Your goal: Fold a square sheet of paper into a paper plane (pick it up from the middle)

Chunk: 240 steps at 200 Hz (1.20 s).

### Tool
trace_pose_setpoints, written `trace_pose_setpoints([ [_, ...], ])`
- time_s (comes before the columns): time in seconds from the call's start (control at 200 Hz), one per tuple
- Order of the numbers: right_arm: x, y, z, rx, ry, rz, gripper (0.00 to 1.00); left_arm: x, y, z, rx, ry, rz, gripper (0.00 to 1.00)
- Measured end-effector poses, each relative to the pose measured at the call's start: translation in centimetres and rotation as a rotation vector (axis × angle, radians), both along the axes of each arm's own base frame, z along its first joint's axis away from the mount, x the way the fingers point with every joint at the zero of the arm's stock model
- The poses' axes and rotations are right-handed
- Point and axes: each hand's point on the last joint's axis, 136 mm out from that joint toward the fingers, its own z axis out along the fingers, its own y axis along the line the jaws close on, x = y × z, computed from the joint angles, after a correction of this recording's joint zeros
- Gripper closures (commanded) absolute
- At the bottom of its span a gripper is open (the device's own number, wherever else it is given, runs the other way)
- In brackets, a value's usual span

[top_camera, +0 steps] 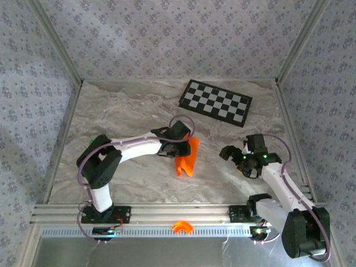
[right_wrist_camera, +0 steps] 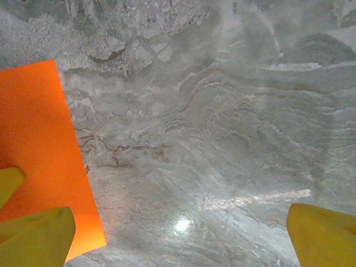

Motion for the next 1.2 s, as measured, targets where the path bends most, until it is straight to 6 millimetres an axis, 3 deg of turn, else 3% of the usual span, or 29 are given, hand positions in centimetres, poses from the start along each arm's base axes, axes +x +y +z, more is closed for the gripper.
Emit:
trace_pose_setpoints([
  [0.2, 0.2, -0.2, 0.2, 0.009, -0.002, -0.011, 0.00, 1.1, -1.6, 2.0, -0.261, 0.021, 0.017, 0.65],
  [0.475, 0.5, 0.1, 0.8, 0.033, -0.017, -0.006, 0.00, 0.5, -3.7, 3.6, -0.461, 0.059, -0.004, 0.64],
  [0.984, 2.0, 2.9, 2.8, 0.174, -0.117, 0.090, 0.01, -0.8, -2.8, -1.6, -0.396, 0.150, 0.081, 0.63],
  [1.199, 1.8, 5.7, 2.3, 0.241, -0.090, 0.201, 0.02, -1.3, -2.1, -2.9, -0.385, 0.145, 0.124, 0.63],
])
